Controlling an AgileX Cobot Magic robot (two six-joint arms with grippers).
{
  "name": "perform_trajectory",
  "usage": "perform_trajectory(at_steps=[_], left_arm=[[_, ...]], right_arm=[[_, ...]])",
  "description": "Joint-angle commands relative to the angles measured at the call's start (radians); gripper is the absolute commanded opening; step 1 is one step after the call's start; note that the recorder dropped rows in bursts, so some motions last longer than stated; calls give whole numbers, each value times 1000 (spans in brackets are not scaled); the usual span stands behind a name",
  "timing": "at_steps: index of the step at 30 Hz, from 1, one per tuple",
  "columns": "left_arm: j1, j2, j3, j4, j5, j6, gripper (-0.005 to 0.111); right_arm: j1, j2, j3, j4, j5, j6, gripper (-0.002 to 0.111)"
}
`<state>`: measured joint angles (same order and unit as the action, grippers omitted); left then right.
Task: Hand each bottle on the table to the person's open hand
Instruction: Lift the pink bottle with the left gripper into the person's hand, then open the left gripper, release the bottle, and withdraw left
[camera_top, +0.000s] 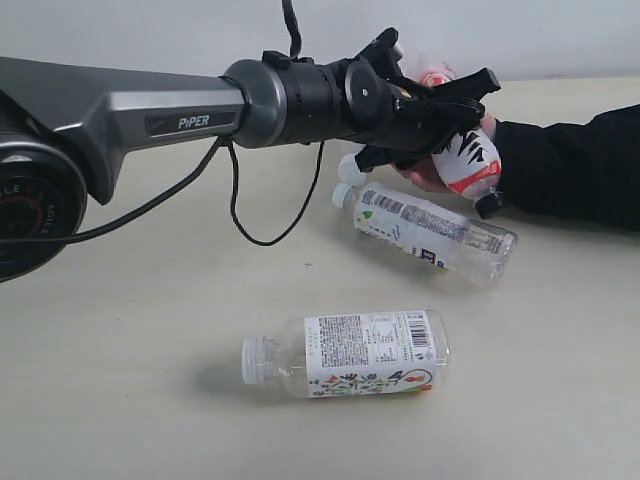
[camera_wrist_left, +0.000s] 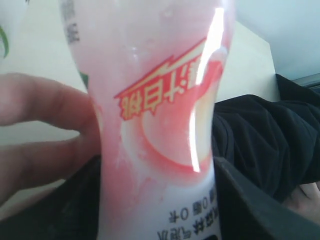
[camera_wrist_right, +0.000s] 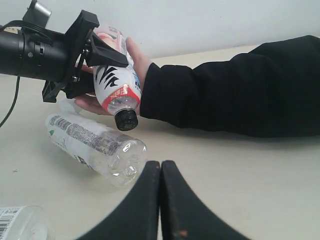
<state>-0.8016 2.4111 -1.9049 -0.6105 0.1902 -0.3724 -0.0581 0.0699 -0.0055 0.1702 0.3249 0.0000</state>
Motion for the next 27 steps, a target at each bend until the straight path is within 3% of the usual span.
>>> perform_trajectory(at_steps=[1,4,9,12,17,27], left_arm=[[5,-2,-5,6,7,-2,4],[5,-2,-5,6,4,-2,18],[5,-2,-5,6,-7,1,54],[5,-2,-5,6,-13,11,67],[5,-2,-5,6,-15,30,74],[9,-47,-5,10,30,52,75]], right_arm=[[1,-1,5,2,-12,0,0],[1,-1,5,2,-12,0,0],[1,-1,5,2,-12,0,0],[1,-1,5,2,-12,0,0],[1,-1,5,2,-12,0,0],[1,-1,5,2,-12,0,0]])
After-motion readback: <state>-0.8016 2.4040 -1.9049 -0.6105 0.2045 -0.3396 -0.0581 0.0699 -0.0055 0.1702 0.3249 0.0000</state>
